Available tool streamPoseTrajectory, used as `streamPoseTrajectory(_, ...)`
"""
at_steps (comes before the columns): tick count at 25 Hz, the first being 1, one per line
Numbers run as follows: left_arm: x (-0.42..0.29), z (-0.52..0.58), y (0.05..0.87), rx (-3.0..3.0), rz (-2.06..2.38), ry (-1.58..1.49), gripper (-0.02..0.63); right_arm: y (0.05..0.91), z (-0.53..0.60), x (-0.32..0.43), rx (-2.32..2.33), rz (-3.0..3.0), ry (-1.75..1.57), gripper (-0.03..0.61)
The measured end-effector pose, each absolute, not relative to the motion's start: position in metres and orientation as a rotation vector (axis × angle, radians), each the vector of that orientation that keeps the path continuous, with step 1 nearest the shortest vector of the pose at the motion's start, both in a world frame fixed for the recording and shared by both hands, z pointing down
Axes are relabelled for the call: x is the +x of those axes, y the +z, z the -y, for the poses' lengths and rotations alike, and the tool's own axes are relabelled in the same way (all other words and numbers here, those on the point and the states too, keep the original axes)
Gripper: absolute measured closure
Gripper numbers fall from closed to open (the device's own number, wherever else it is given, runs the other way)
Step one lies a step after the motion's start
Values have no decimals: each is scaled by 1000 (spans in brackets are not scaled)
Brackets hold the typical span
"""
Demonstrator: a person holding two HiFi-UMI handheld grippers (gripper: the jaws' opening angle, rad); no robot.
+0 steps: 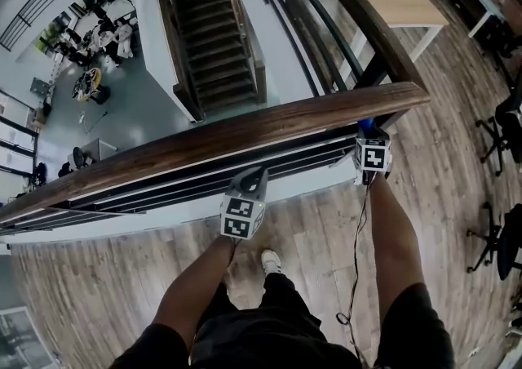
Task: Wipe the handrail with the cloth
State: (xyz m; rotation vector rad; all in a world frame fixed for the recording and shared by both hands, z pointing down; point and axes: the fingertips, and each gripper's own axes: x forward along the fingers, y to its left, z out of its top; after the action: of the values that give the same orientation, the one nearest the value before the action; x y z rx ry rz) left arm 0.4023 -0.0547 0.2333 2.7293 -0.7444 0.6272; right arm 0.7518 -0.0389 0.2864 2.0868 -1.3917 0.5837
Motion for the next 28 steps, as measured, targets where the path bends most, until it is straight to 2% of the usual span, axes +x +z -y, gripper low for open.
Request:
streamPoseTrajectory(4, 376, 48, 256, 2666, 784, 600, 609, 280, 34, 738, 2099, 1415, 498, 479)
streamPoseTrajectory(8, 336, 50, 275, 2623, 836, 585, 609, 271, 42, 658, 2104, 1590, 353, 479)
streamPoseTrajectory(16, 216, 61, 304, 2484, 982, 558, 609, 281, 52, 430, 2045, 1921, 406, 479)
streamPoseTrajectory(21, 109, 66, 330, 2374, 1083, 583, 610, 314, 62, 279, 1867, 2060, 456, 479)
streamPoseTrajectory(28, -81, 88, 369, 2214, 1306, 562, 610, 368, 102, 62, 1576, 2248, 483, 479)
